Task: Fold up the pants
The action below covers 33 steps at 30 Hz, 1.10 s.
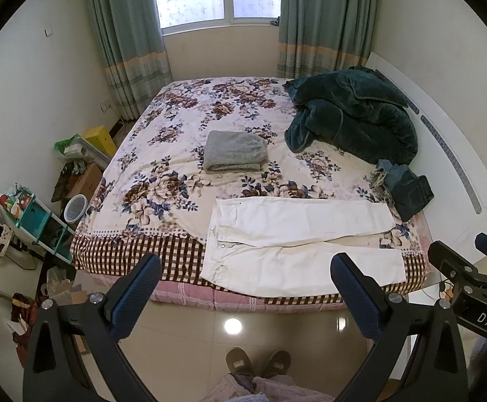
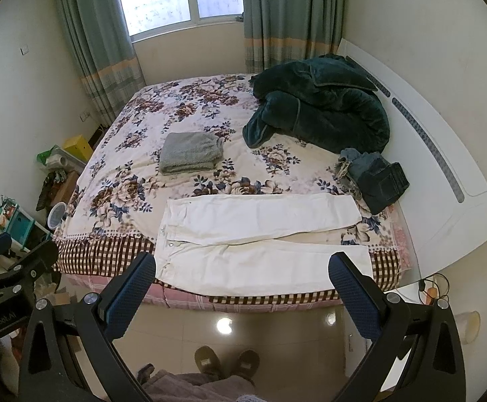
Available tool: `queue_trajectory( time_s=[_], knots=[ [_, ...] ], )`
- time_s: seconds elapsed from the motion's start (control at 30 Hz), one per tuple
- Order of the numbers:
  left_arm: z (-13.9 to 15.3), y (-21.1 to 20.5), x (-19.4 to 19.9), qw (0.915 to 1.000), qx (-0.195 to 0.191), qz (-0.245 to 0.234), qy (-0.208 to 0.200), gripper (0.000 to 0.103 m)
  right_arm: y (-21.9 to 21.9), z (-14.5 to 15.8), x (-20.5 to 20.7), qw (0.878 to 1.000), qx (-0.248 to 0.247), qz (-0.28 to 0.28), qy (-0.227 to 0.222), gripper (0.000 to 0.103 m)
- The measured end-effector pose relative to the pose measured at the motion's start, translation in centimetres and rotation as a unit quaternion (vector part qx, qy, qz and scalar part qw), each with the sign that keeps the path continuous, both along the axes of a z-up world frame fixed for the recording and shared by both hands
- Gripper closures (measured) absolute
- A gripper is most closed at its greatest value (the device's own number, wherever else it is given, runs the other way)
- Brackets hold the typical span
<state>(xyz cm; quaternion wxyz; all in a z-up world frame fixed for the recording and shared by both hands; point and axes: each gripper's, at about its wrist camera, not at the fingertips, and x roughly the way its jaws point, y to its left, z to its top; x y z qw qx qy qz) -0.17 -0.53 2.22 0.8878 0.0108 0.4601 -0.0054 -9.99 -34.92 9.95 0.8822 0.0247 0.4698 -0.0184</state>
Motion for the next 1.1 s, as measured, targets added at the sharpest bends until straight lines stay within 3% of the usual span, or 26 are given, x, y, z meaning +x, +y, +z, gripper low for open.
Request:
queue_trajectory(
  time_s=[1.1],
  knots=[
    [0.41,-0.17,0.34,1.0,0.003,0.001,-0.005,0.0,-0.14,-0.16,-0.02,1.0,-0.006,0.002,-0.001,0.0]
  ],
)
